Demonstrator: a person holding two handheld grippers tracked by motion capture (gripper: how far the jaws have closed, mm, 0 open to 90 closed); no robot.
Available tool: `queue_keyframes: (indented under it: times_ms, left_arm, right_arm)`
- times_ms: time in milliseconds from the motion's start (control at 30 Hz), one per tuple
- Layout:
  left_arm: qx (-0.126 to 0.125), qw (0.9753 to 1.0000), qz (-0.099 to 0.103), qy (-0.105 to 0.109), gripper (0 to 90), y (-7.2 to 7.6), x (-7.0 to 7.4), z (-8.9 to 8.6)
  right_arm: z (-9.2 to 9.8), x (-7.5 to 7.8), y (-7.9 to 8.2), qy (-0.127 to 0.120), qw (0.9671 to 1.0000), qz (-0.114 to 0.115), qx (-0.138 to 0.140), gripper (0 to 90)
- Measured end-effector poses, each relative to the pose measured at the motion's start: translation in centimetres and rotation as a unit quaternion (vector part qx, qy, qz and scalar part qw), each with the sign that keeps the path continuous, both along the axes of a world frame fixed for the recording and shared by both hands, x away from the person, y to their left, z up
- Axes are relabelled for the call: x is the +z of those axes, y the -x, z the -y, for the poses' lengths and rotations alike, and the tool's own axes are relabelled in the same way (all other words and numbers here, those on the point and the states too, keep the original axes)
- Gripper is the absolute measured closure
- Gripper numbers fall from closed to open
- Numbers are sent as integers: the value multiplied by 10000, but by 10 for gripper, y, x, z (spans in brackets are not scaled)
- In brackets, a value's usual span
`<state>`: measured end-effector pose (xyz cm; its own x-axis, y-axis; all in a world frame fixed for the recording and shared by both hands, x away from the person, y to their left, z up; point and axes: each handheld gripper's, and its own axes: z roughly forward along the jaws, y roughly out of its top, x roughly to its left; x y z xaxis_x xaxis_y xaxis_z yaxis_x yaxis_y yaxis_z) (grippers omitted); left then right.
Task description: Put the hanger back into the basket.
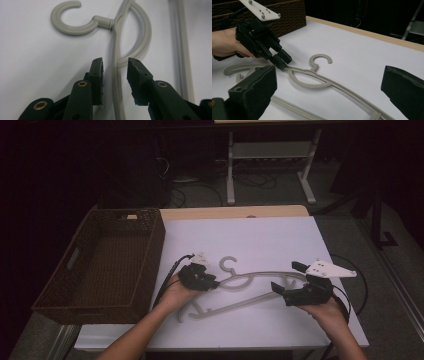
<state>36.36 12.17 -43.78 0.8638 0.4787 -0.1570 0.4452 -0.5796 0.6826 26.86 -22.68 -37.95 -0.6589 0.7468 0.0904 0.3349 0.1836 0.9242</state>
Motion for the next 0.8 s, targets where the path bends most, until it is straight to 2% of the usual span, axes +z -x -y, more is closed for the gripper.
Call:
queue_keyframes:
  times_ms: [267, 333, 433, 600, 667, 800]
  left_arm:
    - [-23, 9999, 35, -120, 678, 1, -6, 2]
    - [4, 9999, 73, -107, 699, 1, -6, 3]
    - [-10, 9996, 229, -191, 717, 4, -7, 5]
    - [-60, 9992, 289, -263, 743, 4, -7, 6]
    - [-37, 9986, 368, -375, 775, 5, -7, 6]
    - [-12, 9988, 346, -334, 805, 5, -7, 6]
  right_arm:
    - [0, 0, 0, 11, 10000, 24, 1, 0]
    - [0, 0, 0, 13, 10000, 24, 0, 0]
    - [0, 0, 0, 11, 10000, 30, 2, 0]
    - [0, 1, 0, 4, 10000, 27, -2, 0]
    - [0, 1, 0, 2, 10000, 19, -6, 0]
    - [0, 1, 0, 6, 10000, 22, 0, 0]
